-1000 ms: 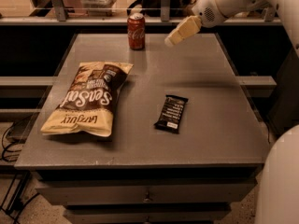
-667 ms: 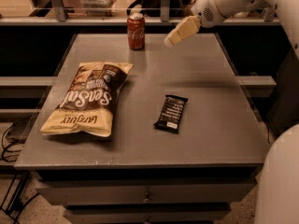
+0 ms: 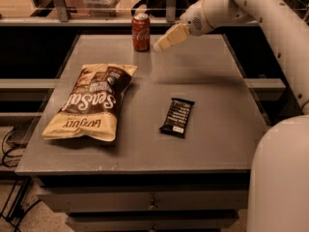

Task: Knock coke can over

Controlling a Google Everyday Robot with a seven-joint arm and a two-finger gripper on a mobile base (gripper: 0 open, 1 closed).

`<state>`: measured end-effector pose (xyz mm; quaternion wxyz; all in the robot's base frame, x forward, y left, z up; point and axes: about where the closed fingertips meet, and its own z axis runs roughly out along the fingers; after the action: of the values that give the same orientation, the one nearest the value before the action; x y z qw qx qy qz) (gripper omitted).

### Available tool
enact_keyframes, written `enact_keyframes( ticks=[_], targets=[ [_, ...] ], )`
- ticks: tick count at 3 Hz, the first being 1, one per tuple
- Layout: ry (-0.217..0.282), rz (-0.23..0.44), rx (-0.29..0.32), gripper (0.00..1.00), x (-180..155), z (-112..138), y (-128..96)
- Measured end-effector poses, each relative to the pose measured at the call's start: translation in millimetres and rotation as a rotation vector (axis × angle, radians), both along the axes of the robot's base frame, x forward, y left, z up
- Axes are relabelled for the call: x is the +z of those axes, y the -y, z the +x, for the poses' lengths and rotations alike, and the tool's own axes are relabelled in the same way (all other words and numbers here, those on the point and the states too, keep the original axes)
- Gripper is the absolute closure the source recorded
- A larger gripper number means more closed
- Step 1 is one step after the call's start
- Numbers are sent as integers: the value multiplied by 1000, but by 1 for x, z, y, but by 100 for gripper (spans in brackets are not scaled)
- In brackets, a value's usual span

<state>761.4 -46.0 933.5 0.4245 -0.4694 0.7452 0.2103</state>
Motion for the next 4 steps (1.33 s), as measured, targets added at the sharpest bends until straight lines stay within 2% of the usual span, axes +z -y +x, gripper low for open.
enact_keyframes(
  ticks=[2,4],
  targets=[
    [8,117,49,0,-28,43,-59],
    [44,179,-31,0,-39,92,-75]
  ],
)
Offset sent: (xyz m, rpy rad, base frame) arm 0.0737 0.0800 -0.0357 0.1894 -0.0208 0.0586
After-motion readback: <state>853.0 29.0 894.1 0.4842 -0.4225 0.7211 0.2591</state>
